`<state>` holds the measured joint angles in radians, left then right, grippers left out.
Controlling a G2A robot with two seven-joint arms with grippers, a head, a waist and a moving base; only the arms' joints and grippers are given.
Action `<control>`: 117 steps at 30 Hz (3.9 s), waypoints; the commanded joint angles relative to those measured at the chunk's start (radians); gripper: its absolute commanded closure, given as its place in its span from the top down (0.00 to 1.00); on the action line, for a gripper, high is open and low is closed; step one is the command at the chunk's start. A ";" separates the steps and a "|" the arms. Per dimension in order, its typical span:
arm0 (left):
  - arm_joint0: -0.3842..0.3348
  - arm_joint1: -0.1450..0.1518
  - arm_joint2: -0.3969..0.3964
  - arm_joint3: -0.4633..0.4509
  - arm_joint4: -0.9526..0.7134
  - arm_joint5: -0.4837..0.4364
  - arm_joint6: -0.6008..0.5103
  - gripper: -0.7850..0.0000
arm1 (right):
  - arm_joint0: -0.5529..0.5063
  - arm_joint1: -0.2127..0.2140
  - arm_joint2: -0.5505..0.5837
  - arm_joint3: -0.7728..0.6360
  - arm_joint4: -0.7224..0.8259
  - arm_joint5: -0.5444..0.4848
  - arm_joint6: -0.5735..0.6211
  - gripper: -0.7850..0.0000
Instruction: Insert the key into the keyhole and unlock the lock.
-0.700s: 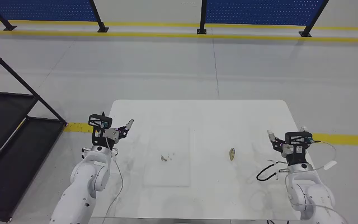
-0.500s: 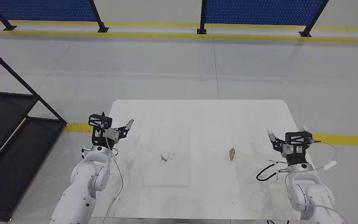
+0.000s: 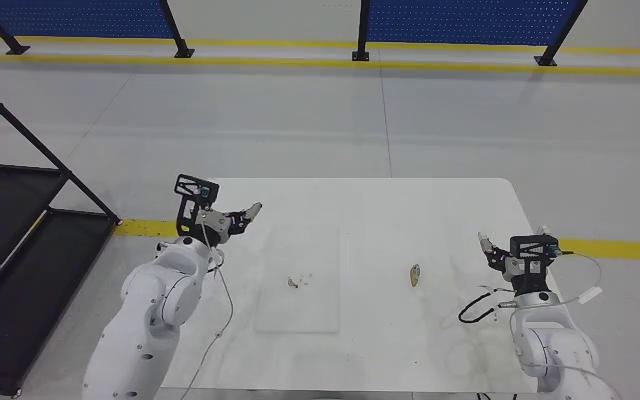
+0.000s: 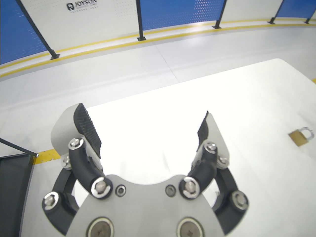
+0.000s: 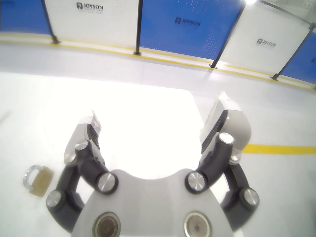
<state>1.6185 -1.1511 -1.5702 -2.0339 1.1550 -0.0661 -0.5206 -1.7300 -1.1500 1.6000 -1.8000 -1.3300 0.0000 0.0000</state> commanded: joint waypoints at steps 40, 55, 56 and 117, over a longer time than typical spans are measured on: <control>-0.348 -0.022 0.287 0.337 -0.412 0.460 -0.906 1.00 | 0.000 0.000 0.000 0.000 0.000 0.000 0.000 1.00; -0.357 -0.020 0.385 0.324 -0.347 0.497 -0.869 0.55 | 0.000 0.000 0.000 0.000 0.000 0.000 0.000 1.00; -0.353 -0.019 0.386 0.321 -0.345 0.497 -0.869 0.55 | 0.000 0.000 0.000 0.000 0.000 0.000 0.000 1.00; -0.040 0.035 -0.230 0.320 -1.446 0.033 -0.879 0.00 | 0.000 0.000 0.000 0.000 0.000 0.000 0.000 1.00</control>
<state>1.5743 -1.1184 -1.7740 -1.7575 -0.2087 -0.0001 -1.3722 -1.7300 -1.1500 1.6000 -1.8000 -1.3300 0.0000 0.0000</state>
